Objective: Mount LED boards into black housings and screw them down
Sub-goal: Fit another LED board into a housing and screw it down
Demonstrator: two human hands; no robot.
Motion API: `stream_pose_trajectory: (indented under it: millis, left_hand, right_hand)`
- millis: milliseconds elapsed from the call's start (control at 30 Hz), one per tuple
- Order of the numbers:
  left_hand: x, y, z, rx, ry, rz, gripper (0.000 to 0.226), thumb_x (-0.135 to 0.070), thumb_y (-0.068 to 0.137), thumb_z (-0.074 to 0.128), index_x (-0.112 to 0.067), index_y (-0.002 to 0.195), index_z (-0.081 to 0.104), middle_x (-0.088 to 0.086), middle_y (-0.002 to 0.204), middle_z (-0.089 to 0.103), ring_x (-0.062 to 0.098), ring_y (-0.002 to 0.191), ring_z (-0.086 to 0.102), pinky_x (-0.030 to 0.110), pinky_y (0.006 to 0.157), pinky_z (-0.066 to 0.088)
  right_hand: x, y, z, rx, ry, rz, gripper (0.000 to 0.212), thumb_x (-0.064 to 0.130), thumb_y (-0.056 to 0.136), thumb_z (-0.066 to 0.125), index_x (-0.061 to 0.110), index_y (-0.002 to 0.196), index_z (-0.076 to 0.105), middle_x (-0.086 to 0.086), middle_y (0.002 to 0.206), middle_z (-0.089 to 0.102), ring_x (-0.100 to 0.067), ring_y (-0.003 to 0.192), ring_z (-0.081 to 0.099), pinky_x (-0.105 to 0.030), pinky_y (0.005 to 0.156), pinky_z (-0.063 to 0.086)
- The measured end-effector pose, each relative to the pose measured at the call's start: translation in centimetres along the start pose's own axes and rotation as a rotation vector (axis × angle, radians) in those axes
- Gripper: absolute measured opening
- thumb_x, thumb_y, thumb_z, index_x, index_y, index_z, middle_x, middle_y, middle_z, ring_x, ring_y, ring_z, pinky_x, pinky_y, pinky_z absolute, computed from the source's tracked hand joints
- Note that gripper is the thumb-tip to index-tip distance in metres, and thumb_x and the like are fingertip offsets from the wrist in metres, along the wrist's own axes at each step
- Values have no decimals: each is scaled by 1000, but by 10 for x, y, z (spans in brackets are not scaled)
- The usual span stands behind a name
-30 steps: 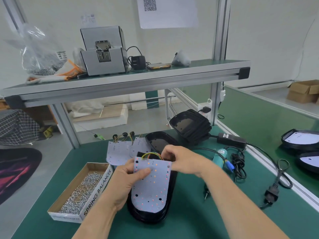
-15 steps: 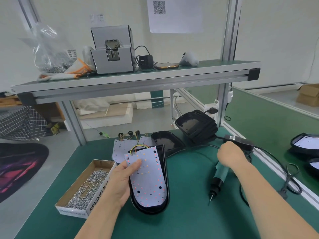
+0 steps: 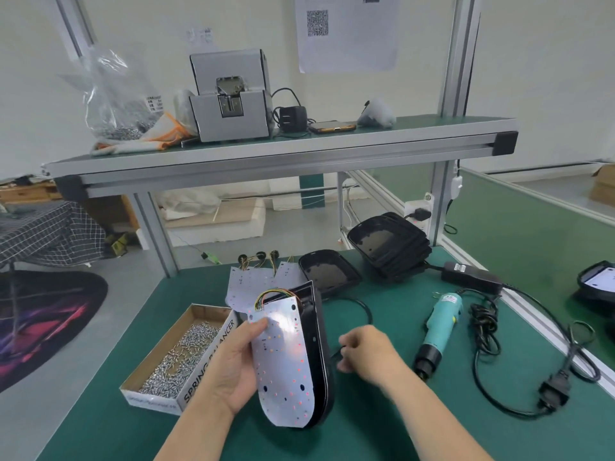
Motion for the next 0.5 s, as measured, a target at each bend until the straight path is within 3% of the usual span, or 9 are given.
stream_pose_trajectory:
  millis: [67,133,200,267,333,367,433,500]
  left_hand:
    - [0,0,-1,10,-18,-1,15,-10,86,62,-11,92,75,16,110,62,30,97,60,56,111,36]
    - [1,-1,3,52,-23,6,24,-10,86,61,-9,103,77,16,115,68,31,102,66,53,107,43]
    - [3,-1,6,73,-25,-4,34,-10,87,60,-4,119,71,20,122,68,34,110,66,53,104,48]
    - [6,-2,8,80,10,-30,38,-10,88,60,2,124,66,22,121,68,35,107,67,50,97,53]
    - [5,-4,12,101,73,-39,38,-9,89,59,5,124,64,25,119,68,35,102,69,47,89,58]
    - [4,-4,12,104,94,-37,39,-8,88,60,7,124,63,26,118,68,35,100,70,45,85,58]
    - [3,-4,12,105,117,-27,43,-9,86,62,10,125,61,27,116,68,36,99,70,47,84,58]
    - [2,-4,12,114,128,-17,44,-10,87,62,9,127,60,30,123,64,39,108,64,53,97,53]
  right_hand:
    - [-2,1,12,54,142,-40,22,-4,92,50,0,93,71,-13,81,73,-16,59,67,-28,68,60]
    - [5,-4,29,269,441,-91,25,-8,94,48,-9,105,70,-13,90,71,-18,72,67,-28,74,59]
    - [14,-10,40,463,621,-110,32,-7,96,46,2,102,76,-8,96,74,-18,82,67,-27,76,57]
    - [17,-5,36,358,523,-154,31,-4,93,48,7,88,76,-5,83,73,-17,70,62,-28,65,51]
    - [18,6,15,20,421,-215,22,0,90,55,10,80,72,1,74,69,-16,62,52,-28,62,44]
    - [23,7,5,-85,474,-278,27,-2,89,57,18,87,74,3,80,70,-16,62,49,-26,62,44]
    - [33,8,2,-15,630,-400,58,-8,89,54,39,119,70,-6,91,68,-22,64,41,-29,61,40]
    - [42,3,6,190,665,-479,66,-9,87,53,42,128,65,-23,89,65,-26,70,43,-32,68,40]
Point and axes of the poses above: each hand's wrist, its own y-axis towards the middle knuckle, its own z-axis out of the palm, x = y × z, the point moved 6 cm from there along y, towards the middle knuckle
